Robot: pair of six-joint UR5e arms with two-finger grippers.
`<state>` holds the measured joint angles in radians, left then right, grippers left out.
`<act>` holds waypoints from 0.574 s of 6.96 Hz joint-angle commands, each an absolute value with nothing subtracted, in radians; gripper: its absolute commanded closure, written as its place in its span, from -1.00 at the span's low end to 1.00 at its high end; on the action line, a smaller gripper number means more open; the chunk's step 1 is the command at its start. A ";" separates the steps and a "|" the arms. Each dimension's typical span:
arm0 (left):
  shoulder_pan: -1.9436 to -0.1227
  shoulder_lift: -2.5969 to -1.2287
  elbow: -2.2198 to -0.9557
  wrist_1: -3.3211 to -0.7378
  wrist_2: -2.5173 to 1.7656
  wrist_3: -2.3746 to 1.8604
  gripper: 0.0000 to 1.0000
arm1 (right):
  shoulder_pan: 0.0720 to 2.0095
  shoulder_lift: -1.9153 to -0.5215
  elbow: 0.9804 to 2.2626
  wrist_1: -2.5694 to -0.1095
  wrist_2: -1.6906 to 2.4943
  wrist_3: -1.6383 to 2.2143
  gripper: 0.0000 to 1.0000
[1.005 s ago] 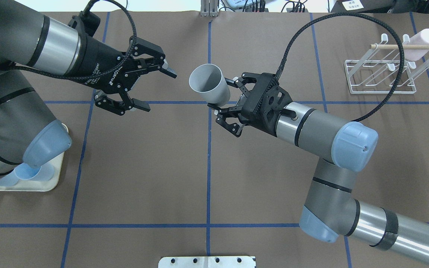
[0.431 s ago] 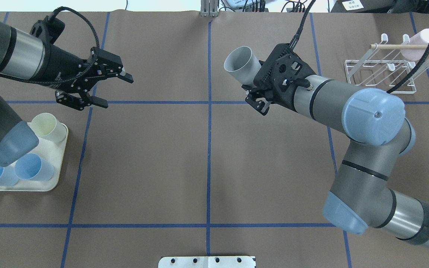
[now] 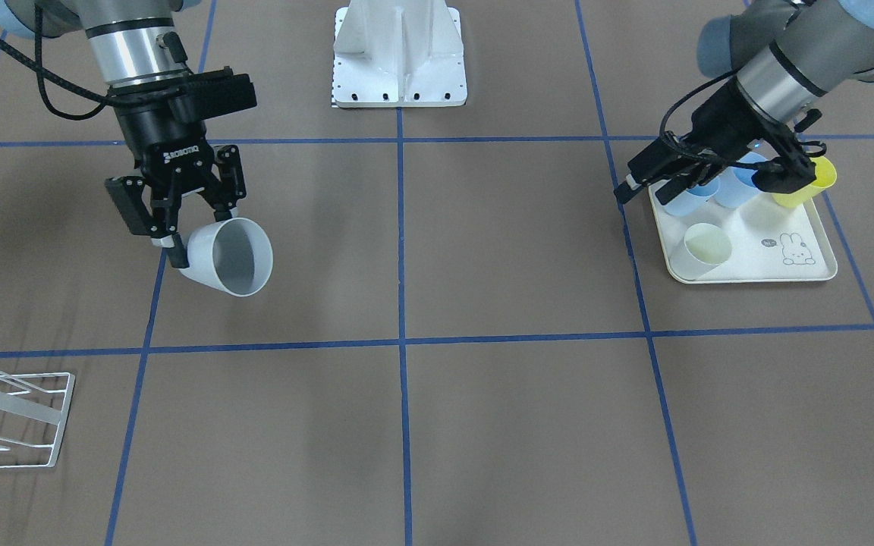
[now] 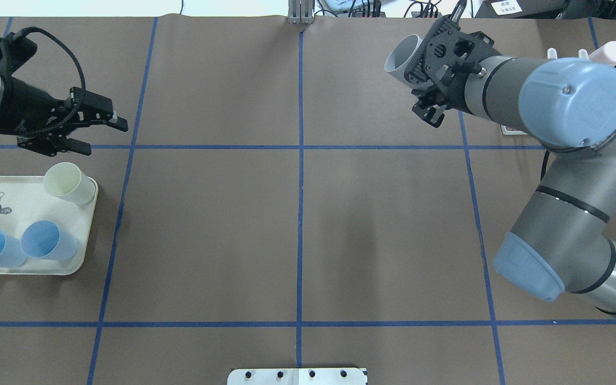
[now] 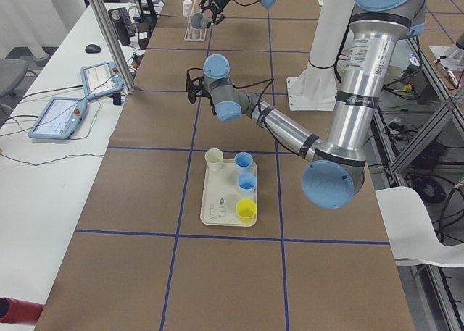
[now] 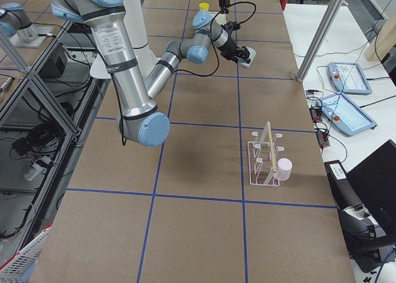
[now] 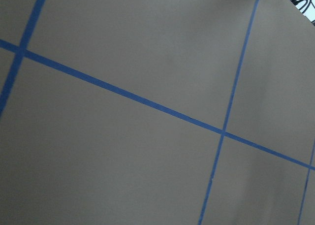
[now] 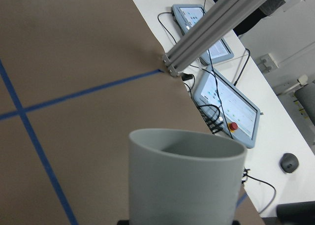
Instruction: Transfer IKEA cup to right arm and place on rack
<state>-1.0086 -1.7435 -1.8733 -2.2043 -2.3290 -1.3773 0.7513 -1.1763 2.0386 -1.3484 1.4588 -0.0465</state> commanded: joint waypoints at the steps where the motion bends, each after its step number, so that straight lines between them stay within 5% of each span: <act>1: -1.118 -1.668 -1.813 -2.178 -2.330 -1.031 -1.00 | 0.865 -1.180 2.034 -1.464 1.463 -0.355 0.66; 4: -1.184 -1.629 -1.818 -2.037 -2.329 -0.749 -1.00 | 1.030 -1.197 1.987 -1.528 1.460 -1.011 0.59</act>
